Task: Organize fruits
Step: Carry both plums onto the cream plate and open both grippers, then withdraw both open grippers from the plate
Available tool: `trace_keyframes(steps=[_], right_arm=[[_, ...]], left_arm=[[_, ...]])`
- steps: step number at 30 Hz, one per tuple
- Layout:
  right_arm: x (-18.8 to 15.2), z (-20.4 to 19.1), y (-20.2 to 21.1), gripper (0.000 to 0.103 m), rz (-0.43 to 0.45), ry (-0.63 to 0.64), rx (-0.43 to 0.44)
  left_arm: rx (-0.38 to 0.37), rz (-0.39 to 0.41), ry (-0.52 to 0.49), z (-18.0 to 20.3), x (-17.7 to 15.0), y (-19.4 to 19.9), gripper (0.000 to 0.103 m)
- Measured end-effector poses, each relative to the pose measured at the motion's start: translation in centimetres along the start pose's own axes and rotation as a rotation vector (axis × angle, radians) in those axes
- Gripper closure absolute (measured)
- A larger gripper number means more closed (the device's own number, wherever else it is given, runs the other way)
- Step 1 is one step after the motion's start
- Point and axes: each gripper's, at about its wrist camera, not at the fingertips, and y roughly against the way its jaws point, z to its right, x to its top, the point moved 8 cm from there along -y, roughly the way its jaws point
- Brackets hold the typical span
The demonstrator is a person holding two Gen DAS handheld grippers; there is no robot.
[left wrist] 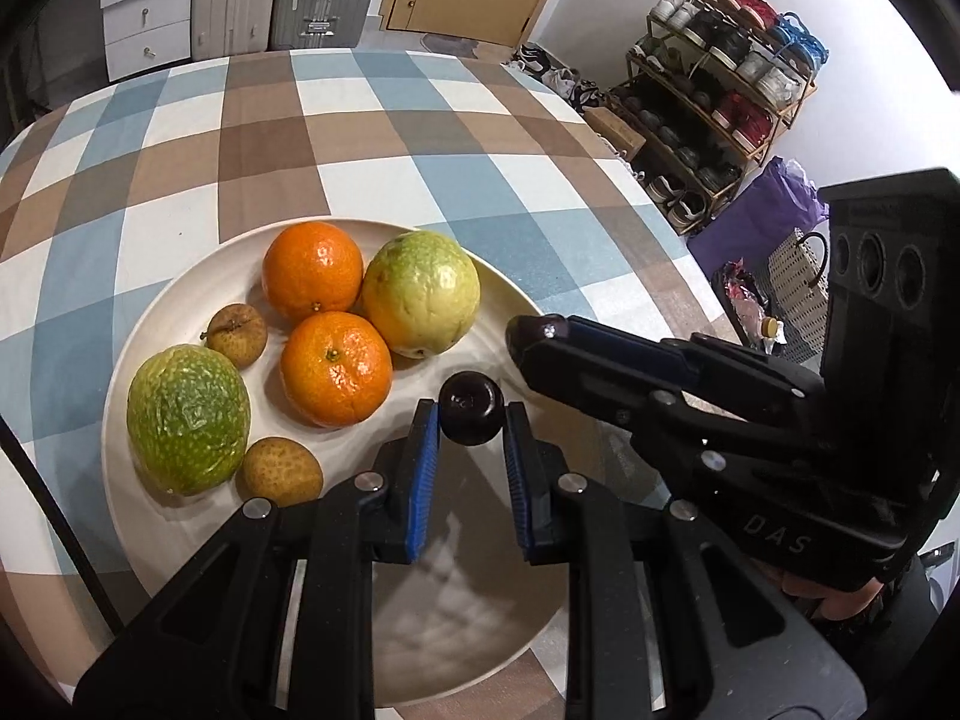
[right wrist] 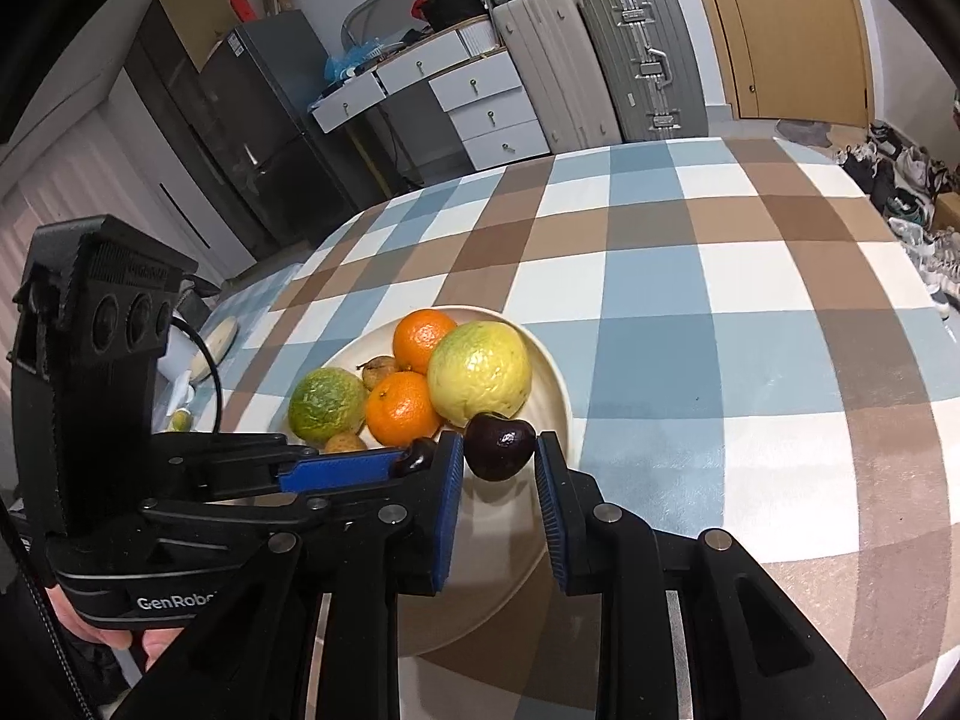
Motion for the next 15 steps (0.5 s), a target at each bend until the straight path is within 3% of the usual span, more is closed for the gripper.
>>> trace_keyframes(steps=[6, 9, 12, 15], right_arm=[[0.0, 0.3, 0.1, 0.073, 0.001, -0.03, -0.001], [0.2, 0.8, 0.8, 0.06, 0.025, -0.051, -0.013], [0.5, 1.1, 2.4, 0.055, 0.067, -0.097, 0.025], [0.6, 0.9, 4.2, 0.053, 0.11, -0.102, 0.03]], left_arm=[[-0.001, 0.017, -0.005, 0.3, 0.2, 0.5, 0.083], [-0.004, 0.012, 0.013, 0.4, 0.0, 1.3, 0.066], [0.012, 0.048, 0.031, 0.6, -0.3, 2.9, 0.043], [0.025, 0.091, 0.014, 1.2, -0.5, 4.7, 0.038]])
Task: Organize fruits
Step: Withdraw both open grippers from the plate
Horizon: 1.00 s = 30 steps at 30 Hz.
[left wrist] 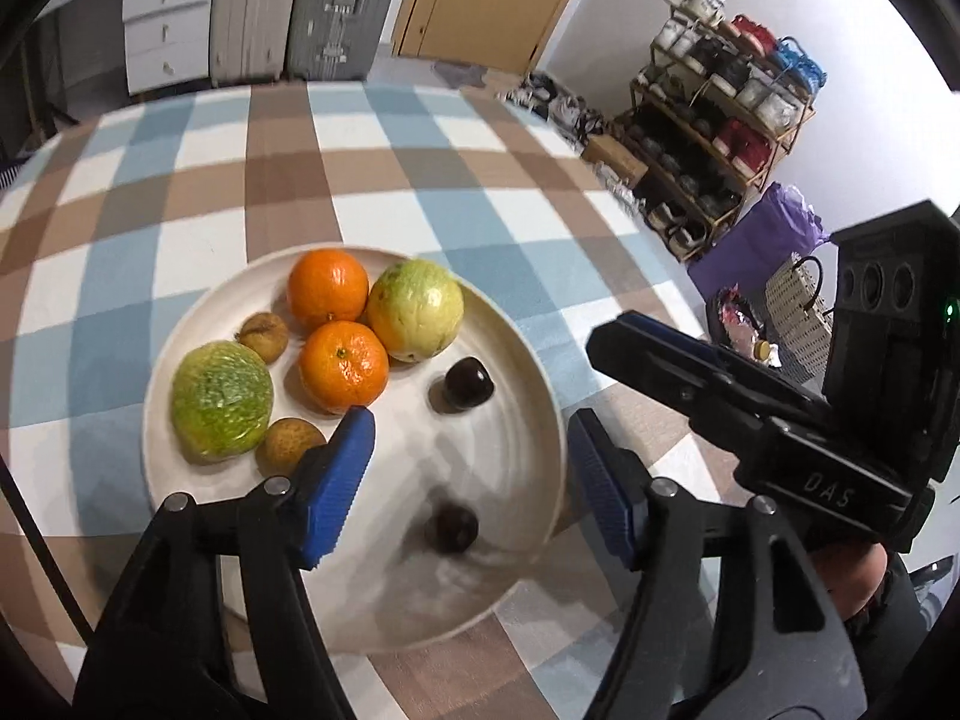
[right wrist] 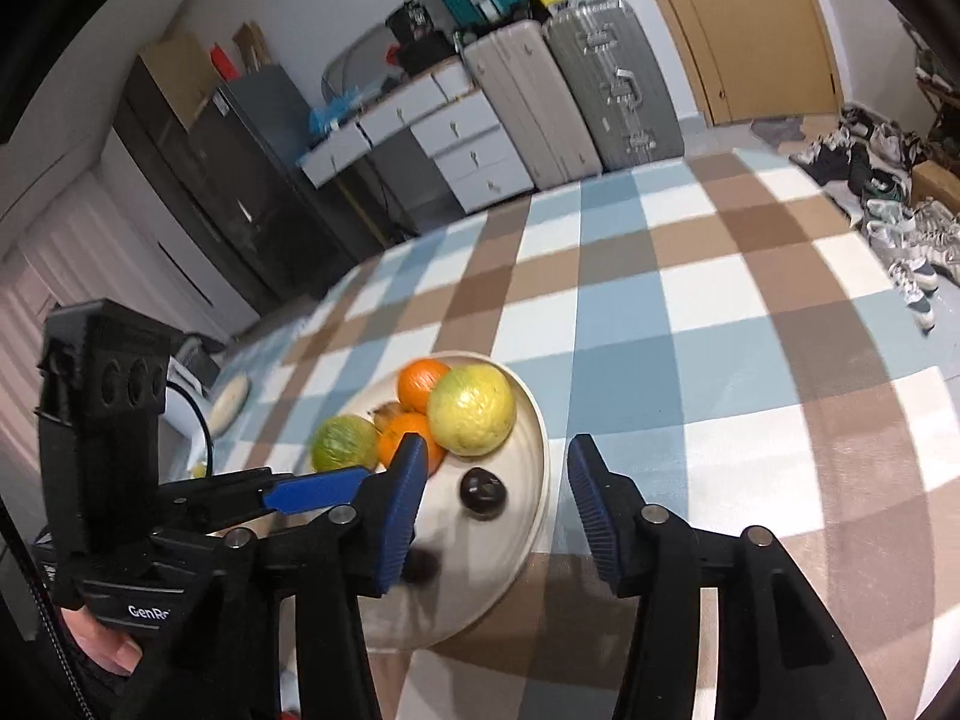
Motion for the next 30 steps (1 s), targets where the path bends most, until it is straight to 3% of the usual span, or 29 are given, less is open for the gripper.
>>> trace_keyframes(steps=[5, 15, 23, 27, 30], right_arm=[[-0.5, -0.9, 2.7, 0.051, 0.036, 0.022, -0.022], [-2.9, -3.8, 8.1, 0.016, 0.12, 0.061, -0.055], [-4.7, -5.7, 11.5, 0.011, 0.166, 0.052, -0.046], [-6.1, -6.8, 12.8, 0.005, 0.17, 0.058, -0.044], [-7.3, -7.8, 13.2, 0.004, 0.159, 0.066, -0.03]], left_arm=[[0.035, 0.052, -0.016, 0.8, -0.9, 3.2, 0.032], [0.187, 0.214, -0.062, 2.1, -4.3, 11.2, 0.021], [0.255, 0.29, -0.027, 1.9, -7.8, 16.2, 0.013], [0.29, 0.319, -0.023, 1.6, -9.9, 18.2, 0.002], [0.312, 0.334, -0.016, 1.1, -11.3, 19.3, 0.001]])
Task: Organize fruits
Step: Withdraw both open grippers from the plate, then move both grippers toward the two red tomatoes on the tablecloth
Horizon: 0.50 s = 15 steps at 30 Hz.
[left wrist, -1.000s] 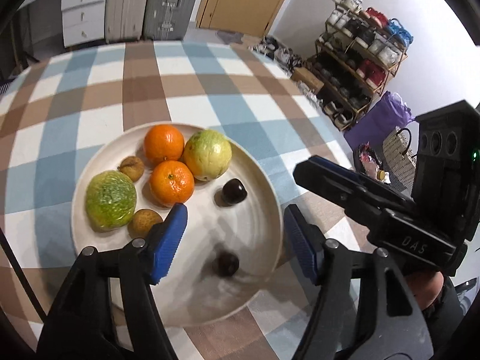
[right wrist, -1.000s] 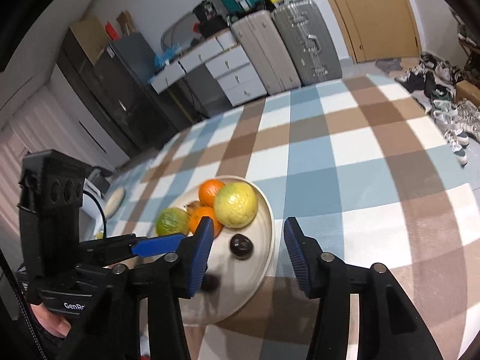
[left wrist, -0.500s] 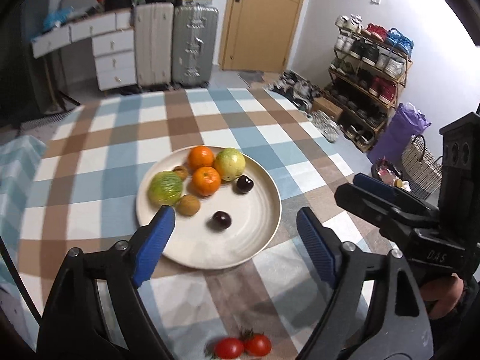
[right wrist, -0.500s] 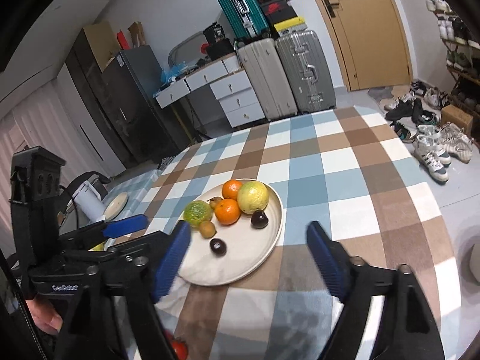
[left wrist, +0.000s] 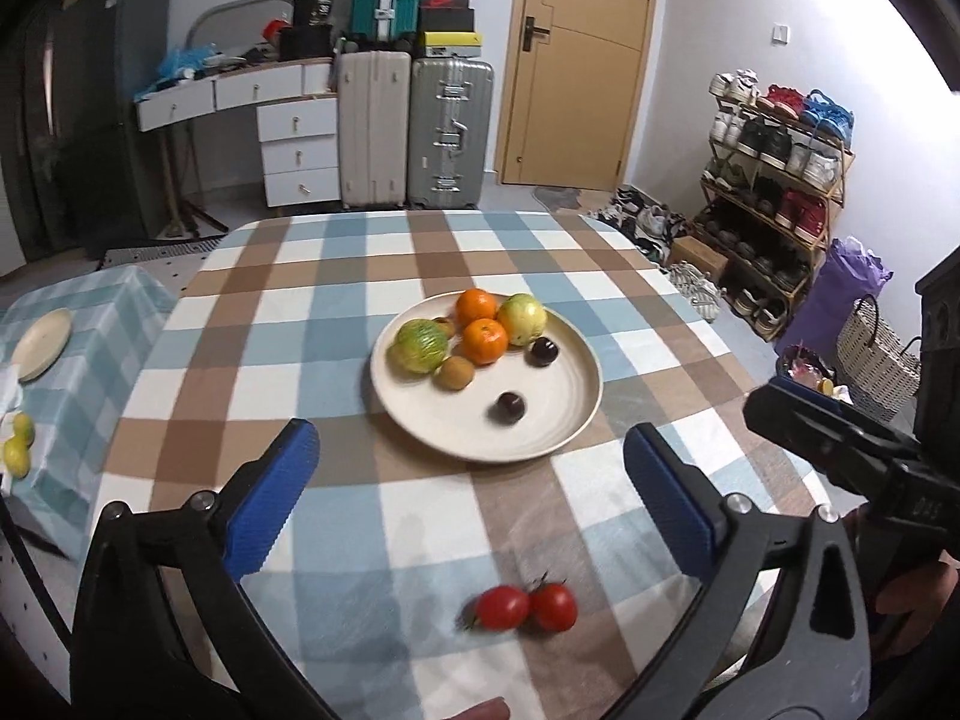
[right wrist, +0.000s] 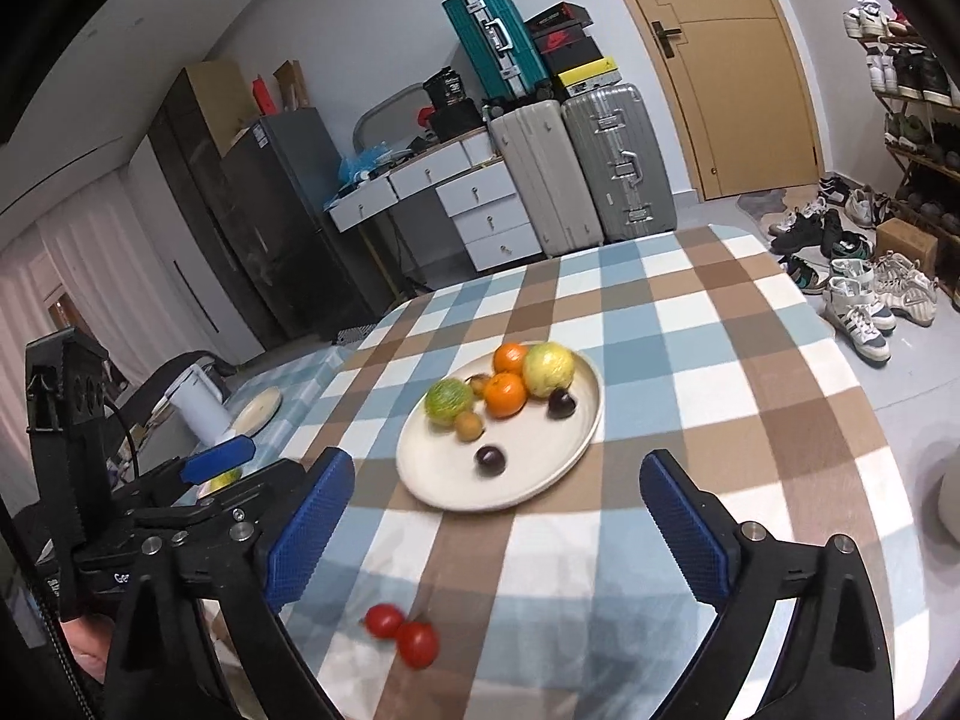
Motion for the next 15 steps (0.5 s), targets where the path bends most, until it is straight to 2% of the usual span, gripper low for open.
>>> trace_keyframes(steps=[7, 12, 15], right_arm=[[-3.4, -2.6, 0.1, 0.001, -0.073, 0.049, 0.025], [-6.7, -4.4, -1.2, 0.0, -0.175, 0.128, 0.028], [-8.7, -5.1, -2.3, 0.001, -0.233, 0.185, 0.019]], left_arm=[[0.045, 0.003, 0.047, -3.8, -3.4, 2.6, 0.001], [0.058, -0.013, 0.108, -6.8, -5.6, 3.4, 0.001], [0.081, -0.008, 0.096, -7.5, -6.1, 3.8, 0.001]])
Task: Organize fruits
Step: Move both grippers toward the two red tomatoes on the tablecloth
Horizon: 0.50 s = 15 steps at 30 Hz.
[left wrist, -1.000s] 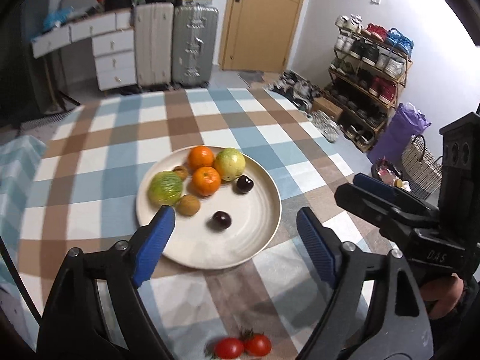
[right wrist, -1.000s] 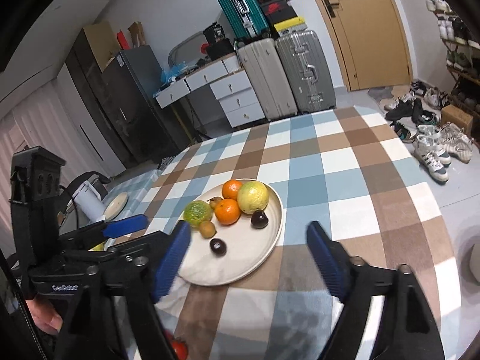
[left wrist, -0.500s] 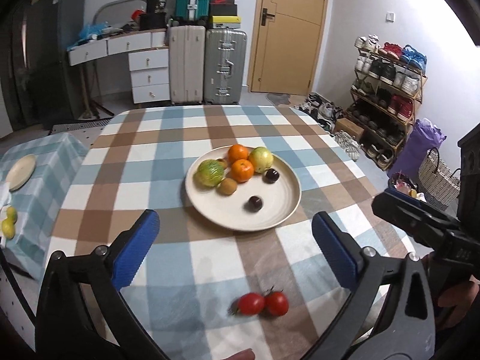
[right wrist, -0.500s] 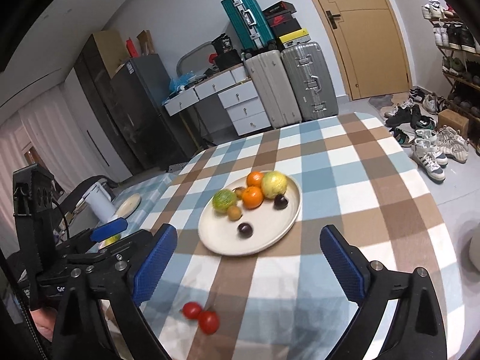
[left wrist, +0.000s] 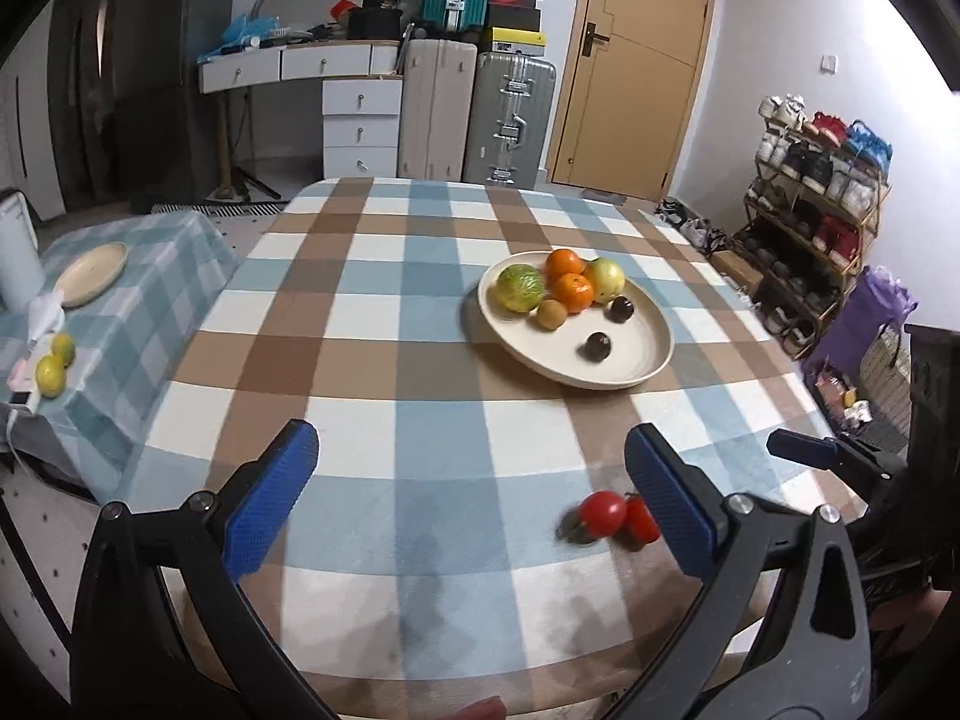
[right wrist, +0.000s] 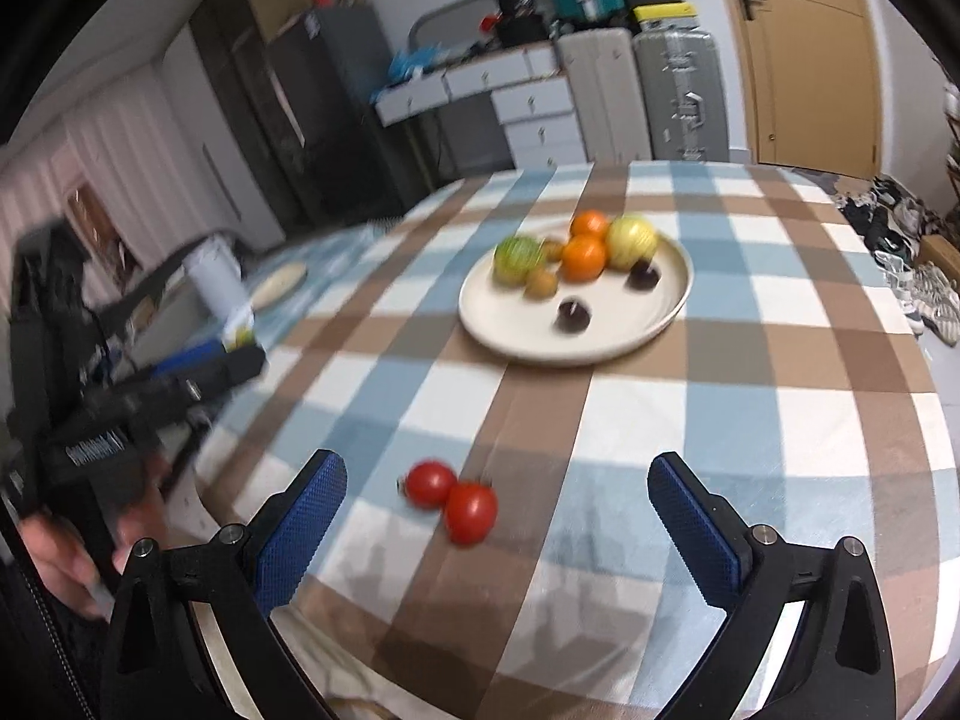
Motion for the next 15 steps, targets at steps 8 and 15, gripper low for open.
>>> trace_keyframes(steps=[8, 15], right_arm=[[-1.9, -0.8, -2.7, 0.001, -0.092, 0.054, 0.002], [-2.9, -0.7, -4.4, 0.008, -0.15, 0.056, -0.004]], left_arm=[[-0.024, -0.04, -0.017, 1.4, -0.2, -1.2, 0.001], [-0.038, -0.04, -0.02, 2.1, -0.1, -1.3, 0.001]])
